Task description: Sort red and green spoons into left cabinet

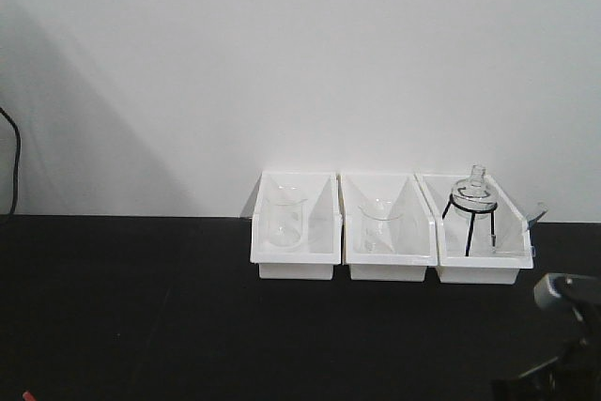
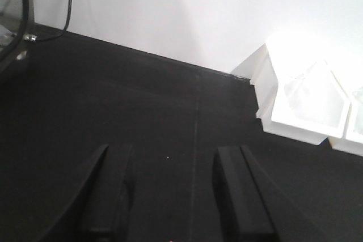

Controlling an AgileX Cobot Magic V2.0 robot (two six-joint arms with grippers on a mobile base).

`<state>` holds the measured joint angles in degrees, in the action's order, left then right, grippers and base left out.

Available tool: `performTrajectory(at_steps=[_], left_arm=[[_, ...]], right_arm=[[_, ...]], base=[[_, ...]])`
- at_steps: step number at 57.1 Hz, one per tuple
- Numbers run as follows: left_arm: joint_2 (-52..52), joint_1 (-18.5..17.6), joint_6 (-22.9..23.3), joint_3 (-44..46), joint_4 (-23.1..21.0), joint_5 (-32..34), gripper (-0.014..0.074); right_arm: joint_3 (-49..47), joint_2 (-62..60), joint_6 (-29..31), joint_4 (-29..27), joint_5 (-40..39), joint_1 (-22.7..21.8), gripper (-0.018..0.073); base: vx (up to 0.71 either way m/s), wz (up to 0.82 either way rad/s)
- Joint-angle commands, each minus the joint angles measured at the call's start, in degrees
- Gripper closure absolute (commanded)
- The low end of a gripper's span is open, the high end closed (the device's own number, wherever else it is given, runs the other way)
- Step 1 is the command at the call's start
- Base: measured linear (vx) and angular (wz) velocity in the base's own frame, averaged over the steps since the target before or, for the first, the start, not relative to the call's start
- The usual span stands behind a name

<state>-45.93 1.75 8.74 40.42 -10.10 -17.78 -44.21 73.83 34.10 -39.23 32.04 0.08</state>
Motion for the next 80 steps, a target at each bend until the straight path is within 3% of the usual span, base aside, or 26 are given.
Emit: performTrajectory(at_steps=[1, 4, 10, 14, 29, 41, 54, 67, 80], left_arm=[[0.22, -0.03, 0.60, 2.14, -3.07, 3.54, 0.0136], [0.22, -0.03, 1.21, 2.14, -5.56, 2.82, 0.0136], [0.22, -0.03, 7.86, 2.08, -14.78, -0.15, 0.0136], [-0.50, -0.03, 9.98, 1.97, -19.12, -1.85, 0.0136], [-9.42, -0.03, 8.91, 1.97, -20.17, -7.61, 0.0136], [-17.28, -0.03, 4.55, 1.97, -20.47, -8.24, 0.0136], [-25.06, -0.03, -1.54, 1.97, -24.15, -5.55, 0.0136], [-31.25, -0.25, -9.21, 2.17, -31.96, -3.35, 0.0136], [-35.13, -3.45, -18.70, 2.17, -40.36, -0.78, 0.0136]], right_arm=[[-4.62, -4.43, 0.39, -1.15, 0.20, -0.22, 0.0564], [-6.32, -6.05, 0.39, -1.15, 0.84, -0.22, 0.0564], [-8.97, -9.12, 0.39, -1.15, 1.58, -0.22, 0.0564], [-9.85, -10.88, 0.39, -1.15, 1.58, -0.22, 0.0564], [-9.77, -12.89, 0.56, -1.09, 2.32, -0.22, 0.0564], [-9.61, -12.89, 0.56, -1.10, 2.05, -0.22, 0.0564], [-9.61, -12.89, 0.56, -0.95, 1.68, -0.22, 0.0564], [-9.61, -12.89, 0.56, -0.89, 1.55, -0.22, 0.0564], [-9.61, -12.89, 0.56, -0.41, 0.78, -0.22, 0.0564]], base=[[0.00, 0.00], [0.00, 0.00], [0.00, 0.00], [0.00, 0.00], [0.00, 0.00], [0.00, 0.00], [0.00, 0.00], [0.00, 0.00], [0.00, 0.00]])
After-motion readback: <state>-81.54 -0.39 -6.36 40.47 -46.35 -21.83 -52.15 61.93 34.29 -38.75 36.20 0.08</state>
